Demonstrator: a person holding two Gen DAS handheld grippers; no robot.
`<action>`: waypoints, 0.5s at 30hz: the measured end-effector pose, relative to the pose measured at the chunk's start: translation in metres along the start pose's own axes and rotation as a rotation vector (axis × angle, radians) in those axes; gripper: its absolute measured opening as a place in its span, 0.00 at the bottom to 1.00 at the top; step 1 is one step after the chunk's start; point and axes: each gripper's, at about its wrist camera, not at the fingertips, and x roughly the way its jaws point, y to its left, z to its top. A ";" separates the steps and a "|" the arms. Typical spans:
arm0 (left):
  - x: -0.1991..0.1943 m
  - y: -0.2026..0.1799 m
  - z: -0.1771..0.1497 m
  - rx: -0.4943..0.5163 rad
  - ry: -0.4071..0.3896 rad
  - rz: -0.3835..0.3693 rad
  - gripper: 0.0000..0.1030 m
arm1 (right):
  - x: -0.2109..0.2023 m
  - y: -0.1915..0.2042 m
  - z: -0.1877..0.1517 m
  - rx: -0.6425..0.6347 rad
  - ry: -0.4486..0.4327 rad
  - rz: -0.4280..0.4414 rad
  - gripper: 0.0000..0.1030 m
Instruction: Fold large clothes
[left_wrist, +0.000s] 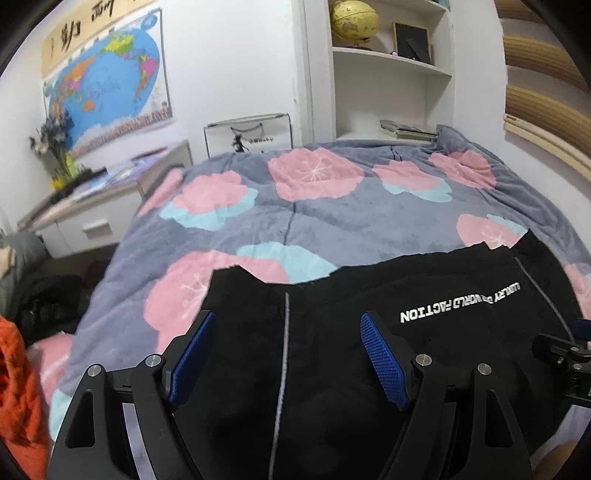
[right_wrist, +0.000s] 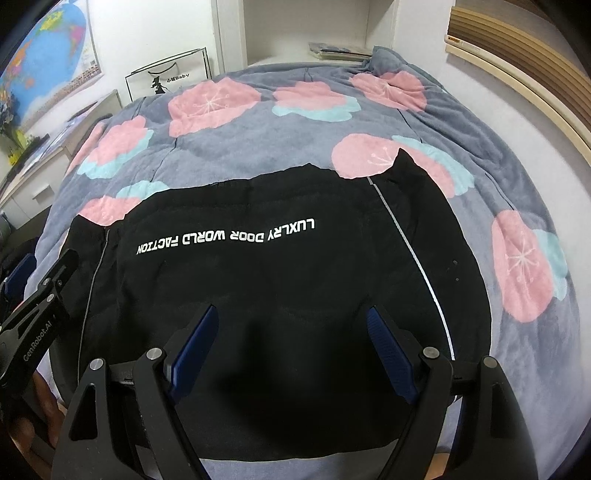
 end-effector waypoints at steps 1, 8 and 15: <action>-0.001 -0.003 0.000 0.017 -0.011 0.017 0.79 | 0.001 0.000 0.000 0.000 0.002 0.001 0.82; 0.001 -0.010 -0.002 0.061 -0.006 0.046 0.79 | 0.003 0.001 -0.001 -0.009 0.008 0.003 0.82; -0.004 -0.001 0.001 0.034 -0.046 0.036 0.79 | 0.004 0.002 -0.001 -0.004 0.009 0.003 0.82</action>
